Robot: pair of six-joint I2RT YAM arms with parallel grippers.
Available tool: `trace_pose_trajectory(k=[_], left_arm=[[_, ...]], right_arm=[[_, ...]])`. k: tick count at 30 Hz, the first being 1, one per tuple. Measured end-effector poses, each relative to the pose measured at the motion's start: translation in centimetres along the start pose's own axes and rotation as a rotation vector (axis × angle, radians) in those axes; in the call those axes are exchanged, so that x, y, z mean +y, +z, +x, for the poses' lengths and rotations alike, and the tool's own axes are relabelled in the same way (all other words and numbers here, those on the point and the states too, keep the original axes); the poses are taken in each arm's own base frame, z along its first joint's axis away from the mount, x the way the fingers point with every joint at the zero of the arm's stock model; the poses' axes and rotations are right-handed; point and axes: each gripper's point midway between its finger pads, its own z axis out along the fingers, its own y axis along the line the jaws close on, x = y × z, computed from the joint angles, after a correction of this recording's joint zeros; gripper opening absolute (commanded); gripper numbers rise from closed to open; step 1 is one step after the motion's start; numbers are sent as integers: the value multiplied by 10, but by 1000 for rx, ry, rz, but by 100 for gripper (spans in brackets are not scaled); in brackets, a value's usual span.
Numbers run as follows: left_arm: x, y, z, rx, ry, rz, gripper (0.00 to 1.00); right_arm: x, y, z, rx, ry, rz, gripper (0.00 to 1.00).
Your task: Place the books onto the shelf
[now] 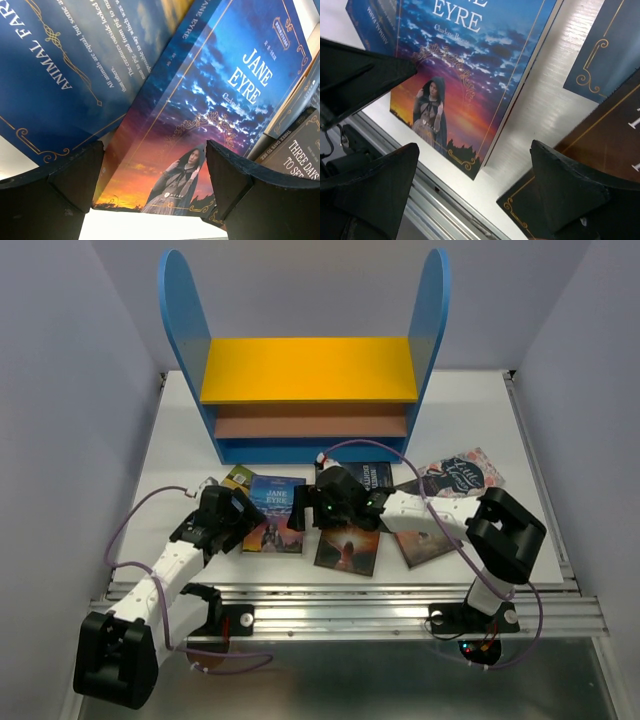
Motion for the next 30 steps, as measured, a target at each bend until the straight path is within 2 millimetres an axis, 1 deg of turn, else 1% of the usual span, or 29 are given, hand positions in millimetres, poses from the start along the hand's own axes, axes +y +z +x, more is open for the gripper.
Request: trace_pose_trajectory(k=[2,4,5,8,9,11,12,14,15,16,21,24,27,28,30], left_arm=[[-1,0,1,3,0,6,90],[-1,0,1,3,-1,7,88],[-1,0,1,3,-1,8,87],[-2,1,3,7,-1,23,82],[-3,2,5,16,-1,33,82],[-4,2,7,24,-2,41,81],[-4,2,8,30,-4,47,81],[-5,2,10,36,-5,55,81],[-6,3,11,36,-8,63,81],[-6,3,11,34,-9,68,81],[-7,4,10,6,-13,119,81],[-12,6,9,-23,-17,185,80],[-17,7,7,-56,-24,253,77],[-18,7,7,-68,-27,275,73],[-20,5,6,-87,-33,302,71]], right_arm=[[-1,7,2,0,23,4,96],[-2,14,4,1,37,4,91],[-3,18,7,5,47,6,84],[-6,30,16,21,65,14,74],[-8,35,19,31,74,19,68],[-12,41,26,49,84,31,62],[-12,44,27,46,96,34,56],[-12,46,27,40,108,39,51],[-13,47,26,38,119,45,46],[-14,48,27,39,126,50,43],[-13,48,24,38,152,46,35],[-14,49,21,34,165,42,33],[-18,49,17,28,175,44,32],[-19,50,16,25,178,44,32],[-21,50,13,19,181,43,31]])
